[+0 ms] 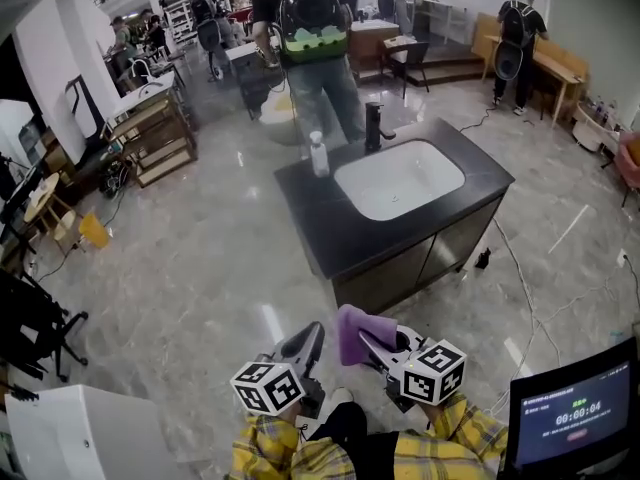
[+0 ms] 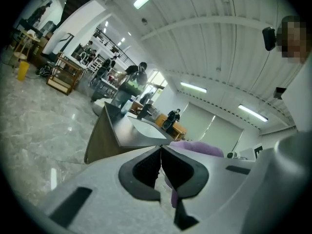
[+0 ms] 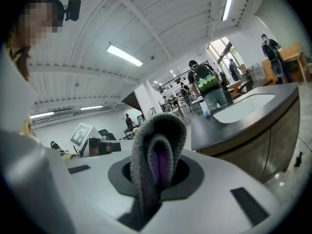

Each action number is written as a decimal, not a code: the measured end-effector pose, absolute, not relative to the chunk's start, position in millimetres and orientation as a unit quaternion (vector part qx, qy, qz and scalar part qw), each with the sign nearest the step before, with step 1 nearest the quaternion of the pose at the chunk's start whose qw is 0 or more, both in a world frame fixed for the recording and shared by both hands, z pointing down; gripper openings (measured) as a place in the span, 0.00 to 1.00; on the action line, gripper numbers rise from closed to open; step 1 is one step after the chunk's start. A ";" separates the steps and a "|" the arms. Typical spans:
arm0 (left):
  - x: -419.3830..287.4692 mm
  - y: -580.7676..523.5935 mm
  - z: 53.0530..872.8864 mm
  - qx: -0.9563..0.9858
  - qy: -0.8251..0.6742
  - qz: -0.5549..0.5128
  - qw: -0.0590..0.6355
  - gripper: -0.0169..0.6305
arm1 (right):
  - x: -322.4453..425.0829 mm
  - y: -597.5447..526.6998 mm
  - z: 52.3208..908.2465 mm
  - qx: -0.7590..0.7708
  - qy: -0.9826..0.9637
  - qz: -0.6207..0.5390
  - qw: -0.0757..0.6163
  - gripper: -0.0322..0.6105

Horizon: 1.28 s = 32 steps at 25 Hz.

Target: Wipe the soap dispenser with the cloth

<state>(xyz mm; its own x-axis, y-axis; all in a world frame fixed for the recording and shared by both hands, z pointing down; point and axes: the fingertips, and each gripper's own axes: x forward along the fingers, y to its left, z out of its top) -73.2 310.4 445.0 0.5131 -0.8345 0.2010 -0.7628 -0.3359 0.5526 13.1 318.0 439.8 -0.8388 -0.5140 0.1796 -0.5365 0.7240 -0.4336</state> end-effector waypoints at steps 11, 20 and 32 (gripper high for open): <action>-107.9 228.8 452.6 0.824 -0.470 -0.052 0.313 0.04 | -19.9 238.6 444.8 0.307 -0.919 0.244 0.026 0.11; -135.6 178.3 458.9 0.836 -0.445 -0.041 0.317 0.04 | -49.3 186.4 447.1 0.331 -0.912 0.241 0.026 0.11; -138.1 127.7 454.8 0.845 -0.439 -0.030 0.304 0.04 | -53.8 134.8 449.0 0.339 -0.909 0.240 0.014 0.11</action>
